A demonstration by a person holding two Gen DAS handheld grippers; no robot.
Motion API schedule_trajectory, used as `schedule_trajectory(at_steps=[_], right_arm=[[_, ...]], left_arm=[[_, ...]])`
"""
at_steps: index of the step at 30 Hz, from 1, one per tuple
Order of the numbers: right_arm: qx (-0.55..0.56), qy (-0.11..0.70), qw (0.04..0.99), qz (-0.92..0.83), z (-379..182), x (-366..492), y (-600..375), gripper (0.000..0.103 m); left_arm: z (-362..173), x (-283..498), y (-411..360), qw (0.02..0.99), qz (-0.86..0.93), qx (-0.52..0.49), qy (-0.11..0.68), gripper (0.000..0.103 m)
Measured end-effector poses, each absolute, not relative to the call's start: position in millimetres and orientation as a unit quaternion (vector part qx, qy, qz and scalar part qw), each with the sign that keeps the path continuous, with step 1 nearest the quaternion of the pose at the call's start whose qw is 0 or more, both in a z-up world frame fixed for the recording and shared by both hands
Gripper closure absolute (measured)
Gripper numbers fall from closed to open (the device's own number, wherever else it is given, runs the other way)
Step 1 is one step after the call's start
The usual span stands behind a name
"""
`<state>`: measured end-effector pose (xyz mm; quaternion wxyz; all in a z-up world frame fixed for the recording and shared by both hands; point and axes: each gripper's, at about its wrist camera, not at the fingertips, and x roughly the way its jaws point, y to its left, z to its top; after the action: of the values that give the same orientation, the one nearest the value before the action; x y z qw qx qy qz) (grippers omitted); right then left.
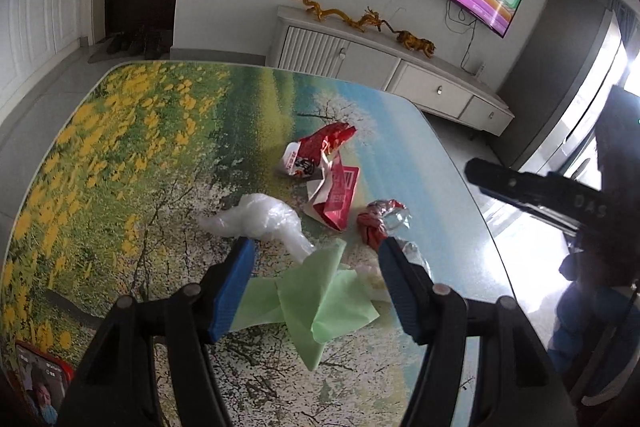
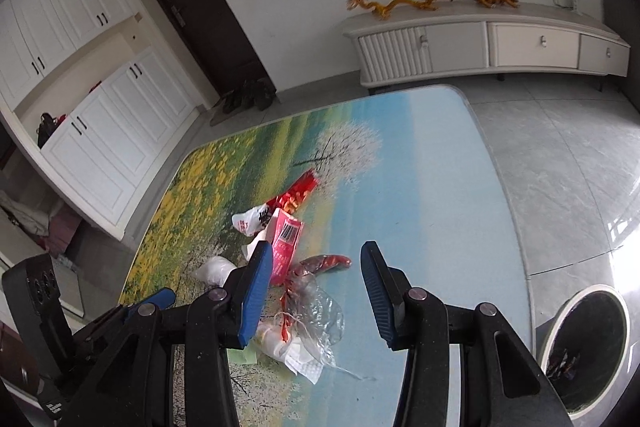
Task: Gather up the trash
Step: 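Move both tools back to the wrappers on the table, then grasp the red foil wrapper with the right gripper while the left gripper grasps the green paper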
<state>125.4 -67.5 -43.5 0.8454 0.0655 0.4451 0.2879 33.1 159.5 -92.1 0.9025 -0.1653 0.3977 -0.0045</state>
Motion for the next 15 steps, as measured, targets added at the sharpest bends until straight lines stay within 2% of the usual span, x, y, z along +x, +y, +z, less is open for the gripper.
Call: schedule_trajectory(at_steps=[15], right_arm=[[0.032,0.516,0.790,0.329,-108,135,-22,0.059]], left_arm=[[-130,37,160,0.882,-0.010,-0.170,0.438,0.040]])
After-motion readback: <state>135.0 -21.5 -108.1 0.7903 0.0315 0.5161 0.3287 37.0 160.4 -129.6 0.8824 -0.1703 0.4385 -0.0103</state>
